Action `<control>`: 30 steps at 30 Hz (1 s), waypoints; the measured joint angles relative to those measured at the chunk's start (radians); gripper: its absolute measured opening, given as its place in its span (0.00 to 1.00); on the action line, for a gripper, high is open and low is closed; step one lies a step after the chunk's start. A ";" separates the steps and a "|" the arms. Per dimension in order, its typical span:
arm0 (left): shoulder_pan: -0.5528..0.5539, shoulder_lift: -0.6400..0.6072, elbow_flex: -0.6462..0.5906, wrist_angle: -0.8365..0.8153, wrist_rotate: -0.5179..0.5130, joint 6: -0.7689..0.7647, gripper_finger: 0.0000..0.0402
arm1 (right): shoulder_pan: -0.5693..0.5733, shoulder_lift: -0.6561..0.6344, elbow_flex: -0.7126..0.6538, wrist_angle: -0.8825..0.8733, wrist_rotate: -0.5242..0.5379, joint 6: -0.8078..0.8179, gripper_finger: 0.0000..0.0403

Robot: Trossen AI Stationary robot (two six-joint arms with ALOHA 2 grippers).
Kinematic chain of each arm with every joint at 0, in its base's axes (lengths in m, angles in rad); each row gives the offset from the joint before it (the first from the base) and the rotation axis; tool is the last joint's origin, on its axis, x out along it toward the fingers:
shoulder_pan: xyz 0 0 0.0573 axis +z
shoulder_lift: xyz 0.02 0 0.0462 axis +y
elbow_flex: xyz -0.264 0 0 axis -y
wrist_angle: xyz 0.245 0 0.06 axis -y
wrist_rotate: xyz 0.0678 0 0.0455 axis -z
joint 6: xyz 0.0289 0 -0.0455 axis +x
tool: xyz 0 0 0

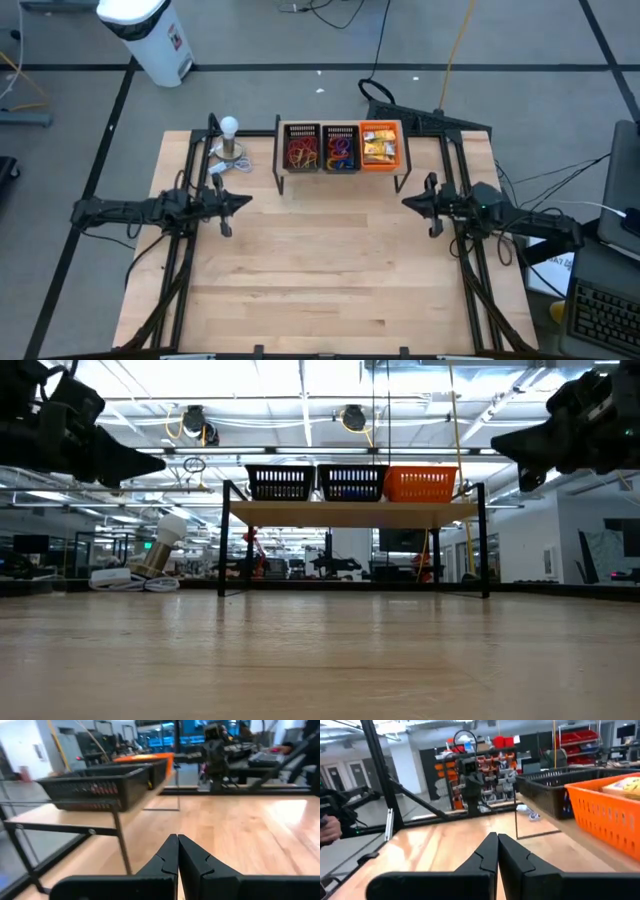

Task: Pick & Place Office Desk Supplies
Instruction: Return to Home Position

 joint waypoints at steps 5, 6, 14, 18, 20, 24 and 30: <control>0.007 0.013 0.000 -0.004 0.016 -0.013 0.00 | 0.000 -0.001 -0.002 0.000 -0.016 -0.001 0.00; 0.007 0.013 0.000 -0.004 0.018 -0.019 0.00 | 0.000 0.000 -0.002 -0.001 -0.017 0.001 0.00; 0.006 0.012 -0.004 0.014 0.100 -0.045 0.00 | 0.000 -0.001 -0.003 -0.003 -0.096 0.033 0.00; 0.006 0.012 -0.004 0.024 0.103 -0.048 0.00 | 0.000 -0.001 -0.003 -0.010 -0.070 0.069 0.00; 0.006 0.012 -0.004 0.025 0.113 -0.049 0.00 | 0.000 -0.001 -0.003 -0.014 -0.068 0.071 0.00; 0.006 0.012 -0.004 0.027 0.121 -0.058 0.00 | 0.000 -0.001 -0.003 -0.013 -0.068 0.072 0.00; 0.006 0.012 -0.004 0.015 0.122 -0.060 0.00 | 0.000 -0.001 -0.003 -0.011 -0.041 0.083 0.00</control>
